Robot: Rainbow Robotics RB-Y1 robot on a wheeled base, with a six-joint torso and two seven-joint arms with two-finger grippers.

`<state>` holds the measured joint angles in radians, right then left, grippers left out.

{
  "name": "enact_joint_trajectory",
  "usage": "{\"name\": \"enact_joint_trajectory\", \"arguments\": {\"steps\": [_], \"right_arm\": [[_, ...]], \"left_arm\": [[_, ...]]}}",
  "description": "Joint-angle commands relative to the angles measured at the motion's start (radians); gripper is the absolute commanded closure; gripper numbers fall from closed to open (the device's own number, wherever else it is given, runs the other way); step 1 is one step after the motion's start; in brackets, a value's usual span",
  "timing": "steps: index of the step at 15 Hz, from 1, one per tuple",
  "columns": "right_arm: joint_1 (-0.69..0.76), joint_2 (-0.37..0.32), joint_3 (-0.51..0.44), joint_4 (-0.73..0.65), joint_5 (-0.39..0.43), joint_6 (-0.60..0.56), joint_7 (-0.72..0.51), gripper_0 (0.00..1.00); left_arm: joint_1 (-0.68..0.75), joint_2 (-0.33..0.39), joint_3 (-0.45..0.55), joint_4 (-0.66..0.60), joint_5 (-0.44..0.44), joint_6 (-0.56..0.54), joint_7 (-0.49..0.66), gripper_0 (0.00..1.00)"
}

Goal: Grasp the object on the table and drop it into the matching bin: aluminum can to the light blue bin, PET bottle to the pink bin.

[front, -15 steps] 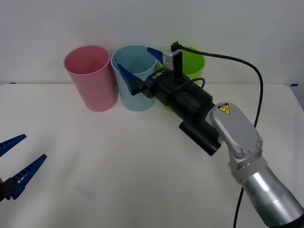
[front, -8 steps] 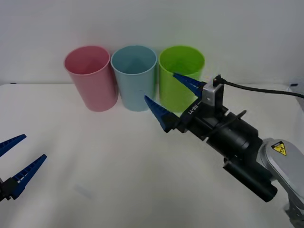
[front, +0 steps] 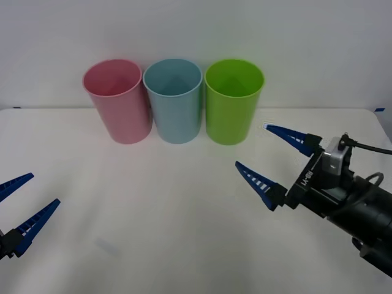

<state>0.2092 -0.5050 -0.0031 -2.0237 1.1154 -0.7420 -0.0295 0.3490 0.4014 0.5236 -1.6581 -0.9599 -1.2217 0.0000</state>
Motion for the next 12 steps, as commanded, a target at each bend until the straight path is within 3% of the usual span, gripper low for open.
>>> {"name": "enact_joint_trajectory", "arguments": {"steps": [1, 5, 12], "right_arm": [[0.081, 0.005, -0.098, 0.0, -0.026, -0.103, 0.023, 0.0], [0.176, 0.032, -0.219, 0.017, -0.06, -0.218, 0.063, 0.0], [0.187, 0.06, -0.371, 0.201, -0.115, -0.412, 0.148, 0.0]], "left_arm": [[0.0, 0.0, 0.0, 0.0, 0.0, 0.0, 0.0, 0.0], [0.0, 0.0, 0.0, 0.0, 0.0, 0.0, 0.0, 0.0], [0.0, 0.0, 0.0, 0.0, 0.0, 0.0, 0.0, 0.0]]}}
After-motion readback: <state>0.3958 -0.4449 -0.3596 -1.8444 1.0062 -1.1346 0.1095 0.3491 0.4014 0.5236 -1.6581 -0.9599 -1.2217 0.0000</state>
